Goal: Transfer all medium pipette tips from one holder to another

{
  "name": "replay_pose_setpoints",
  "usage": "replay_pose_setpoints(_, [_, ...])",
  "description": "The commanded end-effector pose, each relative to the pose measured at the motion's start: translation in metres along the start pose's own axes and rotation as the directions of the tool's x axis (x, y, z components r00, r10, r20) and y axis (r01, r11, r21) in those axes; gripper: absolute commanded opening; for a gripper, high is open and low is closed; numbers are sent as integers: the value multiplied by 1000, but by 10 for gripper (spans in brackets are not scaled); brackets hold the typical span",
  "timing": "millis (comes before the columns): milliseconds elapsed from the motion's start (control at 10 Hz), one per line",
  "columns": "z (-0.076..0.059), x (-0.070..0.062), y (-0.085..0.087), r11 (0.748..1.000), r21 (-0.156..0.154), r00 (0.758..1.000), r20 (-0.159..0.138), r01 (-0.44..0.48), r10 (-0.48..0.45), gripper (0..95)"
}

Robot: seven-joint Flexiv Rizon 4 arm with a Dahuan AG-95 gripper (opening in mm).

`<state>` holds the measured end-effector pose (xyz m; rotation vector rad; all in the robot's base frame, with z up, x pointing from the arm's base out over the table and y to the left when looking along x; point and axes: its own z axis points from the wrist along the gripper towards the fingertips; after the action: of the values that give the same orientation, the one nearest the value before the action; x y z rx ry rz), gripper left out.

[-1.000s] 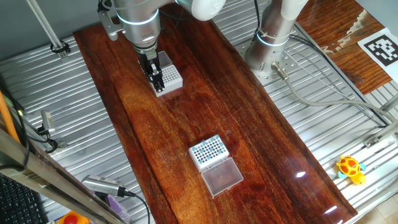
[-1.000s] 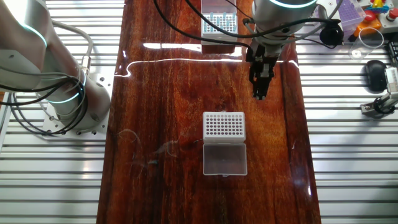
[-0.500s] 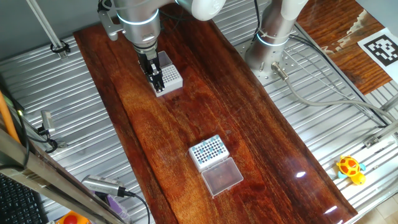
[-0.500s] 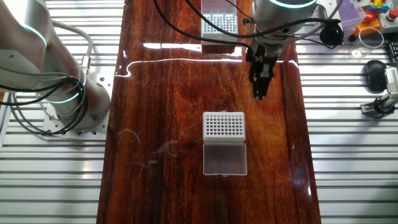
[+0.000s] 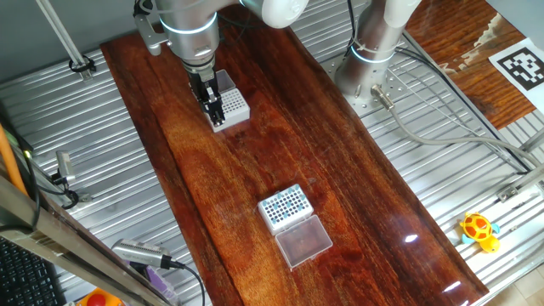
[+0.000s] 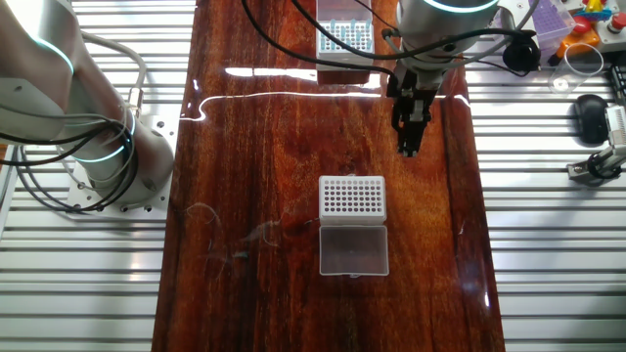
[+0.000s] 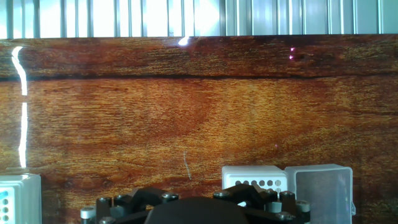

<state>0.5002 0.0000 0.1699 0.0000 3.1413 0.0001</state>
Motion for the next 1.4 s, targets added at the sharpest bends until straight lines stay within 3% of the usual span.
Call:
replay_pose_setpoints(100, [0,0,0,994,-17,994,13,112,-111,0])
replay_pose_setpoints(1400, [0,0,0,994,-11,994,11,107,-107,0])
